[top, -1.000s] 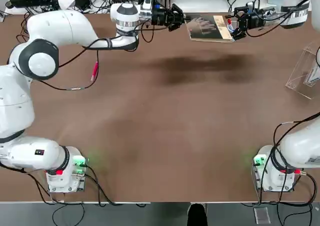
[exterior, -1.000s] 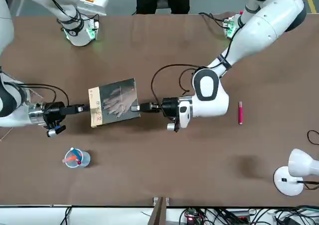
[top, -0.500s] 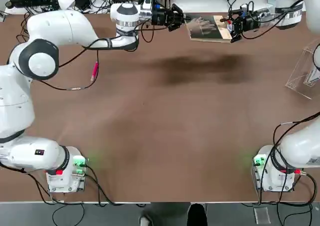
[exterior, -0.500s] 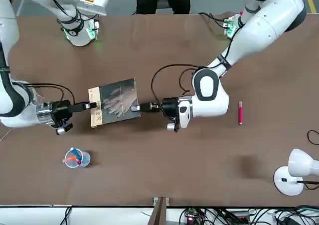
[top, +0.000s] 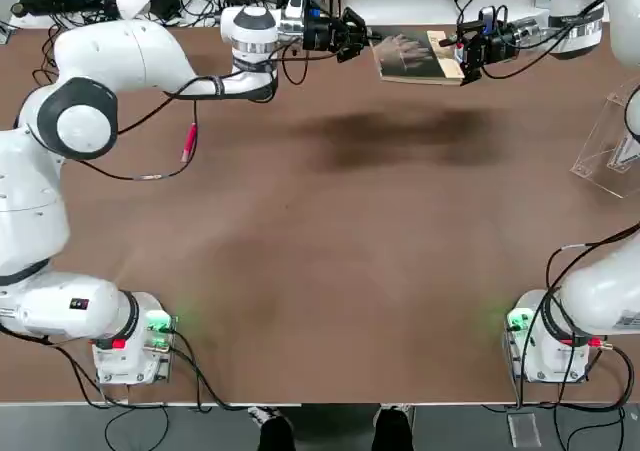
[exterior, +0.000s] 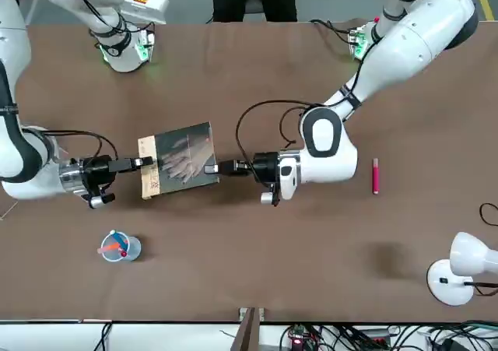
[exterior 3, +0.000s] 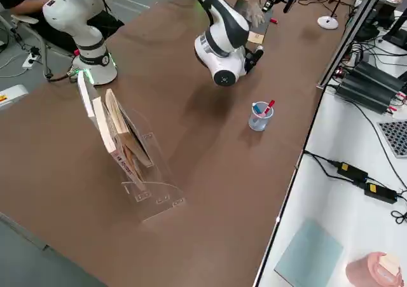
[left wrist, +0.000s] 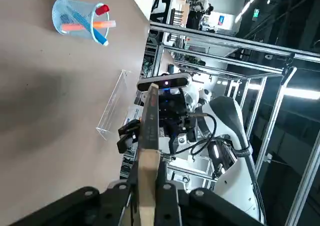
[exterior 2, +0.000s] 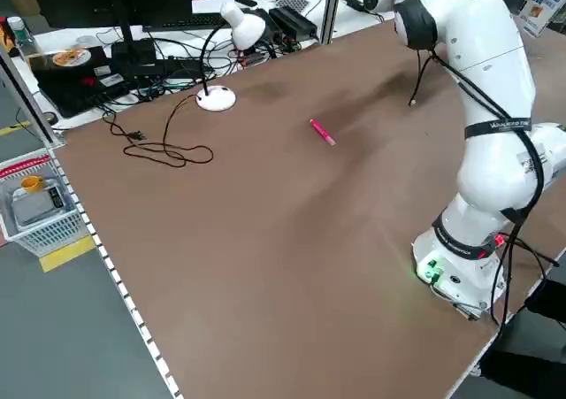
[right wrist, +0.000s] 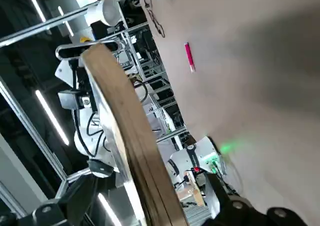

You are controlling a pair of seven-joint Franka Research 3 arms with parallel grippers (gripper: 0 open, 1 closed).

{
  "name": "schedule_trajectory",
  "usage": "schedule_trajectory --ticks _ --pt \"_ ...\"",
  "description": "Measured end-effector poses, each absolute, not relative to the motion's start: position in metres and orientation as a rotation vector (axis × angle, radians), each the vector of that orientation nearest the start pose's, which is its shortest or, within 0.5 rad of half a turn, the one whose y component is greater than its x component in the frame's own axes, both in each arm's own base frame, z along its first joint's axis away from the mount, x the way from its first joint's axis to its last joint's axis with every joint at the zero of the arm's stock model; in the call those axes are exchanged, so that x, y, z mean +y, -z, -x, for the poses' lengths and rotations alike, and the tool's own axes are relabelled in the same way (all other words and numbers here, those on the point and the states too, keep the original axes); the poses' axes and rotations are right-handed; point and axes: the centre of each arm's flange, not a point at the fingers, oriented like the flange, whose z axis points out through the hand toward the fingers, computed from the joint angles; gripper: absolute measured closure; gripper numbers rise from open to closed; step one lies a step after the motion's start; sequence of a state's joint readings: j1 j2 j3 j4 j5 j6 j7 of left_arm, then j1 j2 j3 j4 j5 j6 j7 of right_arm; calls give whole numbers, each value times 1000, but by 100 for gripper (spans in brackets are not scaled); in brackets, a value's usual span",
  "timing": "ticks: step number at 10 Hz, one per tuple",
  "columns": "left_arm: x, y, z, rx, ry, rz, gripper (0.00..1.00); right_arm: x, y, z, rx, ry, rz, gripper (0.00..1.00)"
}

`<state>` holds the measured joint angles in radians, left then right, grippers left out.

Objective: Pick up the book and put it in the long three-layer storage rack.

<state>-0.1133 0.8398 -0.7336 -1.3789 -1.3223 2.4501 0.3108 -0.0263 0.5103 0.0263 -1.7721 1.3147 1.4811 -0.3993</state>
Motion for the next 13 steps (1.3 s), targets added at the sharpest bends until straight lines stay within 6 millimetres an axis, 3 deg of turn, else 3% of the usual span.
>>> schedule_trajectory --ticks 9,11,12,13 --pt "-460 -344 -609 176 159 -1696 100 119 -292 -595 88 -472 1662 7" --pt "-460 -344 -609 176 159 -1696 100 122 -292 -595 88 -476 1659 28" --pt "-460 -344 -609 176 159 -1696 100 123 -292 -594 93 -481 1656 28" --pt "-460 -344 -609 176 159 -1696 100 125 -291 -593 111 -492 1643 36"
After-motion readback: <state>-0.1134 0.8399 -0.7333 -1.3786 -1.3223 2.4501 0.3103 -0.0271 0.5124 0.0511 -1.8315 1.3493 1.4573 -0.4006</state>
